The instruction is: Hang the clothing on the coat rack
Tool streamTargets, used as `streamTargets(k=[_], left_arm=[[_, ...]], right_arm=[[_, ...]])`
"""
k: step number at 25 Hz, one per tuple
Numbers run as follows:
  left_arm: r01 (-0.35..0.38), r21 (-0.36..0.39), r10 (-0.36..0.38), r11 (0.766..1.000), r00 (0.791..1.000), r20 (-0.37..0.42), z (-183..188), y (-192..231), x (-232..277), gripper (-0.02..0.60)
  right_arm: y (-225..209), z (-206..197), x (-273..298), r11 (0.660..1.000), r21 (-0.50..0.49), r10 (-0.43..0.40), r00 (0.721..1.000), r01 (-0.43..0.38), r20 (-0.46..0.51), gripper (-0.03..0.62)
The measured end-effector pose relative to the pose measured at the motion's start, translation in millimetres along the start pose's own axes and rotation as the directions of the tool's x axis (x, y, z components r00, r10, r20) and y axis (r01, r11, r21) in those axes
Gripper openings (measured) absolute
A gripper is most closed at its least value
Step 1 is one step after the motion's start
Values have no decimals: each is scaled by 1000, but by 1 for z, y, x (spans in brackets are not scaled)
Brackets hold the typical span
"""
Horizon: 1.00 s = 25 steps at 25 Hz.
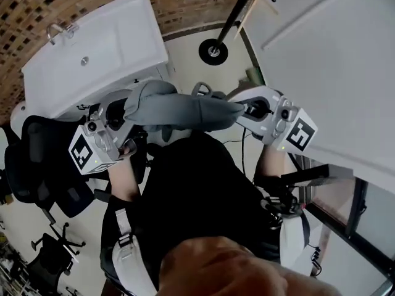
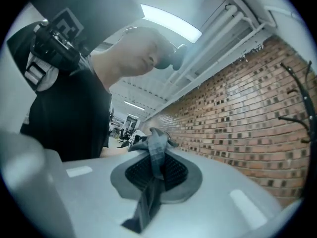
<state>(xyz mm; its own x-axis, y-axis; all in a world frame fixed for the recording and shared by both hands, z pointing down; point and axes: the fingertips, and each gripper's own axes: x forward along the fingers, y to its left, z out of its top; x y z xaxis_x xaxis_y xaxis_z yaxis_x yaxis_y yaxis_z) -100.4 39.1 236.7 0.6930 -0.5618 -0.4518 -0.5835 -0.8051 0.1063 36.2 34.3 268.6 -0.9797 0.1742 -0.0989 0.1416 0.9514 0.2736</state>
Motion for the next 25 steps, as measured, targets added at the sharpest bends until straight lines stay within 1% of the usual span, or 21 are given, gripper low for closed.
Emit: streamTargets(k=[2,4,5,7,9,11,14,17,19,20,22,23,25], left_arm=[[44,-36,-43,998,999,18,-20,8,47,29],[104,-72,-101,992,994,42,-33,18,92,29],[130,-84,-126,988,991,47,-37,22,112,29],[164,-95,-161,982,986,38,-44,30,150,29],[192,-96,-191,977,981,20,-49,38,184,28],[229,-99,-229,968,973,17,-52,44,214,28],[289,-105,-287,952,957,31,-55,52,250,28],[328,-108,-327,938,945,31,-62,66,285,28],[353,-110,-352,929,936,30,-65,79,308,28],[371,-110,-370,922,929,36,-66,85,320,28],[420,-107,-417,901,908,51,-65,96,341,28],[447,-103,-444,888,894,55,-63,100,352,28],[500,-90,-497,861,866,54,-59,108,372,28]], right_arm=[[-23,0,-42,998,-23,-51,998,50,-37,15],[-48,4,-76,989,-72,-136,988,131,-75,15],[-60,6,-91,979,-100,-185,978,176,-98,15],[-86,11,-119,953,-152,-282,949,261,-142,15],[-112,19,-144,920,-185,-374,914,345,-158,15],[-132,26,-165,886,-197,-451,880,420,-149,15],[-157,34,-192,836,-206,-539,831,508,-139,15],[-188,40,-219,779,-236,-619,771,580,-149,15],[-214,48,-233,739,-255,-666,734,624,-136,15],[-228,53,-238,719,-262,-686,718,644,-118,15],[-254,60,-248,677,-280,-725,681,681,-98,15],[-264,61,-256,653,-299,-747,657,696,-102,15],[-282,63,-272,596,-351,-793,598,722,-115,15]])
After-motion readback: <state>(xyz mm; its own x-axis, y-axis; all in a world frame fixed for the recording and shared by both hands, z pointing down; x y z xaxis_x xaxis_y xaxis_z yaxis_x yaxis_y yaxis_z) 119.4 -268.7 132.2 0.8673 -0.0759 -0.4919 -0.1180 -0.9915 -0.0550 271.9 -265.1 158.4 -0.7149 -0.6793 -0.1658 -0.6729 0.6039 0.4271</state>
